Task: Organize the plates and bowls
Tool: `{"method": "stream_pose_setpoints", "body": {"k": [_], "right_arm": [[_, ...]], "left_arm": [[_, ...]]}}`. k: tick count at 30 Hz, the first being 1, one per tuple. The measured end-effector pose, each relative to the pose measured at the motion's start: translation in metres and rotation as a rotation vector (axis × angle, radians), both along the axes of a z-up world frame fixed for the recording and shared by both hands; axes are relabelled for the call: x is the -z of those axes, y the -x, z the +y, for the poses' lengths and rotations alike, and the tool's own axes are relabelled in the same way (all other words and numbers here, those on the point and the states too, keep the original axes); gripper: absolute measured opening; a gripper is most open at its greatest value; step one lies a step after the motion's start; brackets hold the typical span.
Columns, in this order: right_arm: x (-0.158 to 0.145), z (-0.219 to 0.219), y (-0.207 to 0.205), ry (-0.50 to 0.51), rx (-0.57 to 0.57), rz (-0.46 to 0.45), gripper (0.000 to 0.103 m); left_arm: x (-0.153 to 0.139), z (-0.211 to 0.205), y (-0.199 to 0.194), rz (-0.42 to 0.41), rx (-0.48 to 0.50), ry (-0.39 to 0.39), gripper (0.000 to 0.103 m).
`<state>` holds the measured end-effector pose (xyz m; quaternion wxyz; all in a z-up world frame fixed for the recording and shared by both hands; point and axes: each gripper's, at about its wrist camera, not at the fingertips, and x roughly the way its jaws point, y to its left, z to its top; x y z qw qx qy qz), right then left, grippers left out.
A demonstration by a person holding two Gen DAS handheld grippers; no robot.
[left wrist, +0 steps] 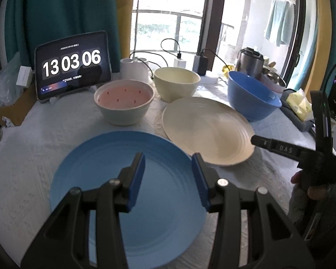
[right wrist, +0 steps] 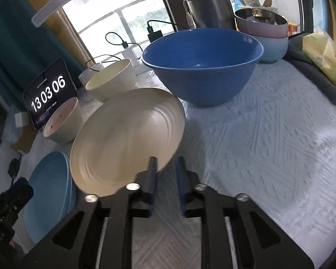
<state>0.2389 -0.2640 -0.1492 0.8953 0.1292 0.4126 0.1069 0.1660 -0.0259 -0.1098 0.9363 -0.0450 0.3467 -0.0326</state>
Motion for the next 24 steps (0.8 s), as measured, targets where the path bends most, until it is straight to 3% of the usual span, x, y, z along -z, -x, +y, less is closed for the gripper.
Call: {"method": "stream_pose_setpoints", "body": {"k": [9, 14, 24], "right_arm": [[0.015, 0.005, -0.020, -0.009, 0.004, 0.061, 0.026], [0.017, 0.008, -0.018, 0.041, 0.018, 0.079, 0.016], [0.000, -0.027, 0.018, 0.078, 0.068, 0.068, 0.009]], "left_arm": [[0.003, 0.011, -0.002, -0.004, -0.007, 0.020, 0.045], [-0.001, 0.014, 0.003, -0.018, -0.010, 0.029, 0.045], [-0.013, -0.010, 0.020, -0.048, 0.063, 0.031, 0.045]]}}
